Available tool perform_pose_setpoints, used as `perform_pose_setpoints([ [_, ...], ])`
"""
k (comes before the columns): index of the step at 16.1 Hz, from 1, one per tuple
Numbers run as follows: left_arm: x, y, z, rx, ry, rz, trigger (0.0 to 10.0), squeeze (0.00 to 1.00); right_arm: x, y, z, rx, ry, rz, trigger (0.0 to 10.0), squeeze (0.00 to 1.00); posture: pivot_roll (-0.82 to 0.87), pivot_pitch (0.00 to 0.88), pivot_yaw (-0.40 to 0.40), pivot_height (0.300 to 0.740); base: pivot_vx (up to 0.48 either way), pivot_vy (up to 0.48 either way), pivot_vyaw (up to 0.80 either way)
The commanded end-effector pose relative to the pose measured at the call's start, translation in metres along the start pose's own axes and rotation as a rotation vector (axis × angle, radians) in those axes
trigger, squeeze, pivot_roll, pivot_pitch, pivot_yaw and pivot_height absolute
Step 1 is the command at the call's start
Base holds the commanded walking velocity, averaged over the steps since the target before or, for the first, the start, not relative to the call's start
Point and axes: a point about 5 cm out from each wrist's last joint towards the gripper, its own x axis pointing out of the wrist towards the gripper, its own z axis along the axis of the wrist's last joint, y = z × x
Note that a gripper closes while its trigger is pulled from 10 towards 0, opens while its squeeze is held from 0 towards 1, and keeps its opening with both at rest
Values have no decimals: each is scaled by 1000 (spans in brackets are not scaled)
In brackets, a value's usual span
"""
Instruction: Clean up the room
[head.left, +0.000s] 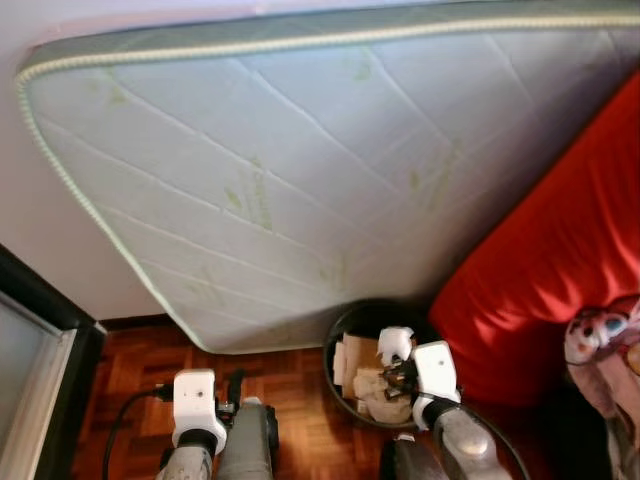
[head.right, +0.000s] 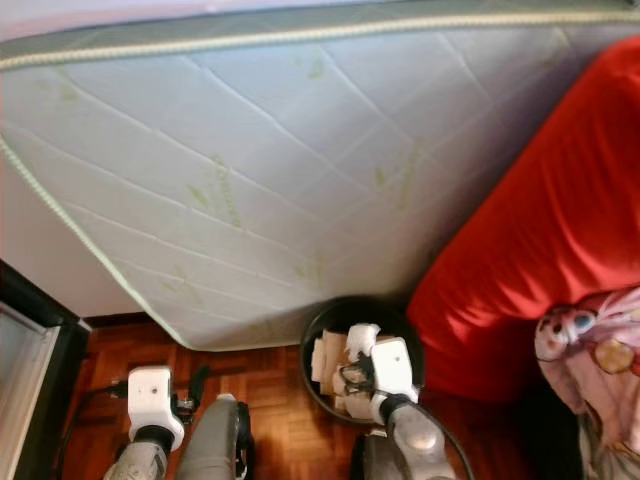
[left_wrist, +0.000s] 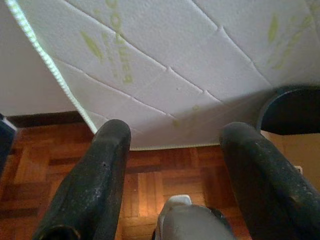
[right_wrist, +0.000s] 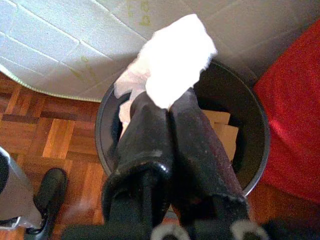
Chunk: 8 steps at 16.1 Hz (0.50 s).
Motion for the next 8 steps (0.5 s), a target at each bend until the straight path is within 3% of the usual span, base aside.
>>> perform_pose_setpoints([
  [1, 4, 0, 5, 1, -15, -4, 10000, 0, -4, 0, -9, 10, 30, -1, 10000, 0, 22, 211, -23, 642, 0, 0, 0],
  [8, 10, -6, 26, -41, -85, -26, 10000, 0, 12, 1, 0, 135, 134, -31, 10000, 0, 56, 262, -20, 642, 0, 0, 0],
])
